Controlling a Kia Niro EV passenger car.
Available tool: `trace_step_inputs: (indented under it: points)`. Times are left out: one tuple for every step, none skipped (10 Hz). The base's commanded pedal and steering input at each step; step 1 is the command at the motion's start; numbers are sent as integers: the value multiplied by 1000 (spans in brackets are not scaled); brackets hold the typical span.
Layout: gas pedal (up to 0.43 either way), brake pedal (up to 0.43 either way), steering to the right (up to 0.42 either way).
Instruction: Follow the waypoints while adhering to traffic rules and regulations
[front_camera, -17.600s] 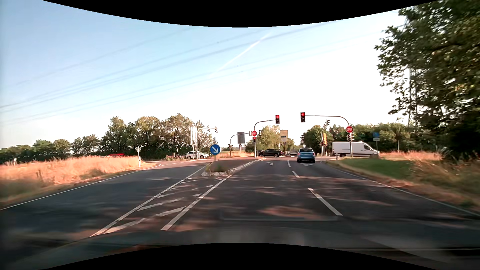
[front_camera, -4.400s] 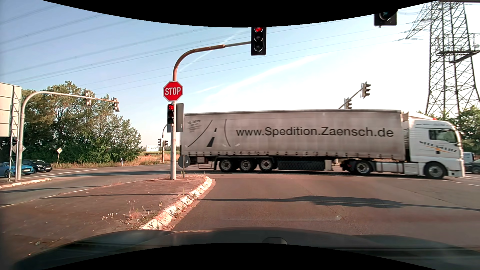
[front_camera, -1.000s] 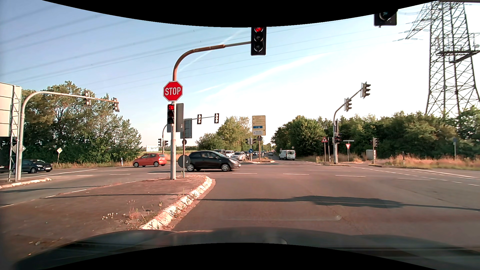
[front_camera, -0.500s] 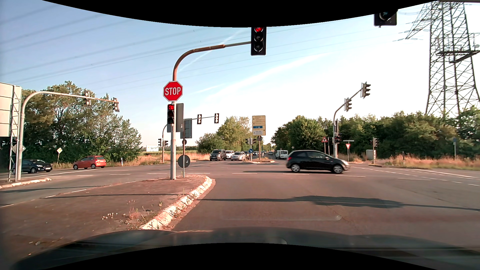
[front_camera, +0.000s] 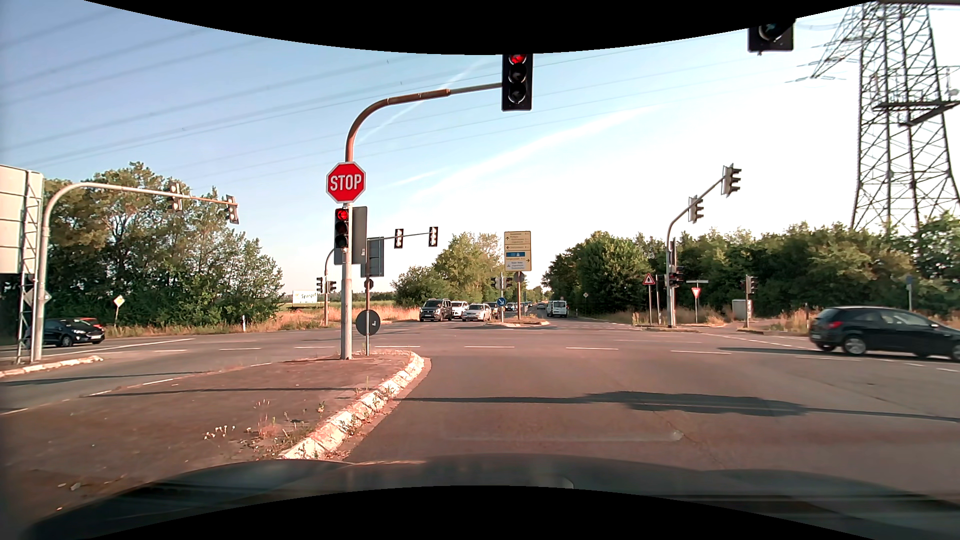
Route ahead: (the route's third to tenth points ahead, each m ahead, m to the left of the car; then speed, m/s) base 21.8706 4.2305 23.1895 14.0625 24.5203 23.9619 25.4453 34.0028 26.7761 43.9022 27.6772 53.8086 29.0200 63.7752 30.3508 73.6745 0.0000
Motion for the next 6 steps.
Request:
trace_step_inputs:
  points:
    - [0, 280, -2]
    - [0, 280, -2]
    - [0, 280, -2]
    - [0, 280, -2]
    - [0, 280, -2]
    - [0, 287, -2]
